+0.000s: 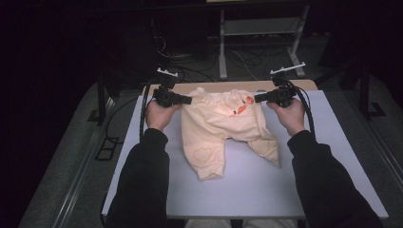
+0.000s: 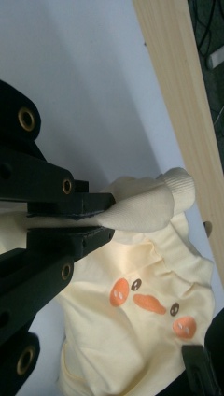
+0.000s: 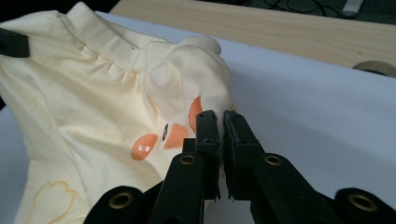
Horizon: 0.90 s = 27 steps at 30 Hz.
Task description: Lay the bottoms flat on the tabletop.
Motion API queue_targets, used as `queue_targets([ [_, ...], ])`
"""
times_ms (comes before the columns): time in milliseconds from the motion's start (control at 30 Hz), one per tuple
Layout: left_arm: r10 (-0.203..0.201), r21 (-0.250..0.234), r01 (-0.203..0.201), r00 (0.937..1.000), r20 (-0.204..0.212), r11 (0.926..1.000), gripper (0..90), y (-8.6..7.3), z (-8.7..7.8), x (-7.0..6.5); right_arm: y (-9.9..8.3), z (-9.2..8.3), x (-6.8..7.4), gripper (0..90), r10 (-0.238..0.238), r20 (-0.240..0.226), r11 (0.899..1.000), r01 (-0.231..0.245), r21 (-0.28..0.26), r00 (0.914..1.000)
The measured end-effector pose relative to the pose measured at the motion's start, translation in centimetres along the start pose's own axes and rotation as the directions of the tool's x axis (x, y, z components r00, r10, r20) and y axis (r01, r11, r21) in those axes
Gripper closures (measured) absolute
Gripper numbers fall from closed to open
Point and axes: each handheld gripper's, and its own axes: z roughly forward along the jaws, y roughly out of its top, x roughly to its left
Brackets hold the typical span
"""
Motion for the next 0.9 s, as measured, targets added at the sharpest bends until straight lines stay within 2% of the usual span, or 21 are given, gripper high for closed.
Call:
queue_targets([
  [100,0.002,0.017,-0.002,0.9999,-0.011,0.9998,83.2,0.0,0.7,0.3,-0.5,0.9,-0.6,84.1,0.018,0.011,1.000,-0.018,0.013,0.9998],
  [200,-0.014,0.014,0.014,0.9998,-0.015,0.9998,83.1,-0.2,1.3,0.8,-1.0,1.6,-1.3,84.1,0.041,0.021,0.999,-0.041,0.010,0.9989],
  [367,-0.016,0.036,0.016,0.9998,-0.013,0.9992,83.1,-0.7,2.6,1.3,-1.6,2.5,-2.2,84.1,0.044,0.059,0.998,-0.047,0.035,0.9973],
  [567,-0.052,0.044,0.052,0.9986,-0.002,0.9977,83.1,-1.0,5.4,1.9,-1.8,3.3,-3.1,84.1,0.074,0.091,0.996,-0.078,0.044,0.9931],
  [667,-0.083,0.022,0.082,0.9965,0.009,0.9964,83.1,-1.1,6.3,2.2,-1.9,3.6,-3.6,84.1,0.087,0.105,0.995,-0.092,0.043,0.9907],
  [733,-0.134,-0.011,0.135,0.9907,0.023,0.9908,83.1,-1.3,6.7,2.4,-2.0,3.6,-4.0,84.1,0.101,0.102,0.994,-0.105,0.041,0.9897],
  [767,-0.143,-0.021,0.144,0.9893,0.027,0.9894,83.1,-1.3,6.8,2.5,-2.0,3.6,-4.3,84.1,0.104,0.105,0.993,-0.109,0.040,0.9889],
  [900,-0.145,-0.035,0.146,0.9892,0.018,0.9887,83.2,-1.1,7.0,2.5,-1.8,3.5,-5.0,84.1,0.117,0.120,0.992,-0.121,0.028,0.9859],
])
